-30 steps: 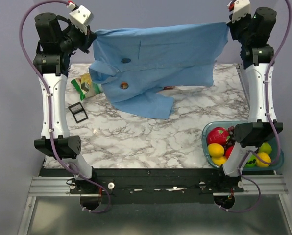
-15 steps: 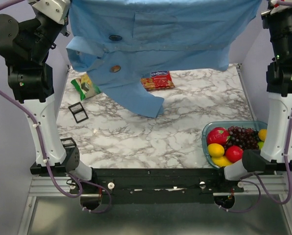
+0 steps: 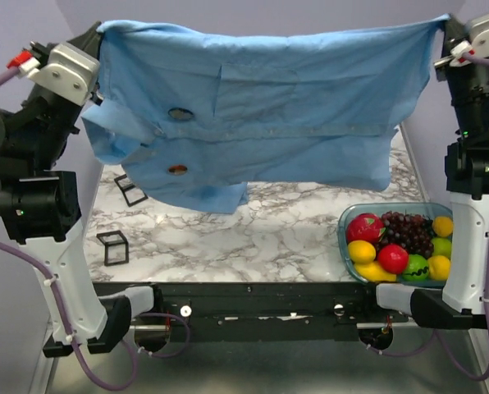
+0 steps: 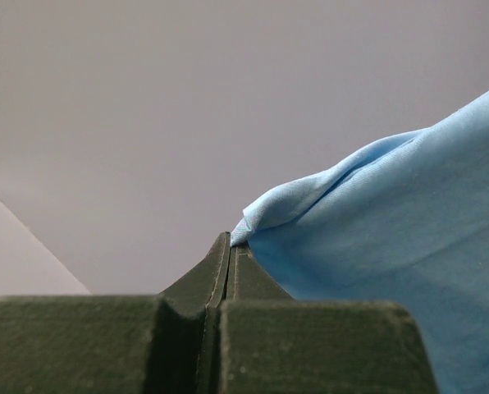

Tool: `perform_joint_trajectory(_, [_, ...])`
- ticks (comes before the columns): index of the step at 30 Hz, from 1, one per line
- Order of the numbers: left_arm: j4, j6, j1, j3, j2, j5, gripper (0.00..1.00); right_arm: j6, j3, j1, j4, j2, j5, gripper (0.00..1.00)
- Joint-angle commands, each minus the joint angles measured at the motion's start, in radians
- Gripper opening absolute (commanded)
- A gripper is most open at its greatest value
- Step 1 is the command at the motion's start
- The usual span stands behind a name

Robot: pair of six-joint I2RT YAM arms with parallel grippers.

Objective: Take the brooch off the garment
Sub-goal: Flatten out the clothes at the center of the board.

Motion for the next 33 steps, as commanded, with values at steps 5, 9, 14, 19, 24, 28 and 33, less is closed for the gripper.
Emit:
perform_joint_trajectory(5, [0.061,0.082,0.009,-0.644,-0.135,-0.058,0.00,0.102,-0.507,-0.005,-0.091,-0.090,-0.276,0.01])
perform_joint_trajectory(9, [0.125,0.111,0.006,-0.958,-0.101,-0.032,0.00,0.076,-0.698,0.043,-0.087,-0.020,-0.324,0.01])
perform_joint_trajectory(14, [0.202,0.162,-0.005,-0.990,0.178,-0.081,0.00,0.144,-0.472,0.054,-0.105,0.336,-0.165,0.01])
perform_joint_trajectory(19, [0.191,0.130,-0.009,-0.730,0.525,-0.190,0.00,0.175,-0.254,0.061,-0.085,0.599,0.016,0.01])
perform_joint_trajectory(24, [-0.007,0.098,-0.025,-0.442,0.756,-0.207,0.26,0.091,-0.080,0.106,-0.119,0.830,0.188,0.38])
perform_joint_trajectory(28, [-0.041,0.044,-0.046,-0.394,0.742,-0.231,0.53,0.073,-0.069,0.114,-0.137,0.800,0.171,0.61])
perform_joint_trajectory(33, [-0.014,0.010,-0.058,-0.549,0.553,-0.158,0.60,-0.067,-0.221,0.130,-0.244,0.642,-0.015,0.66])
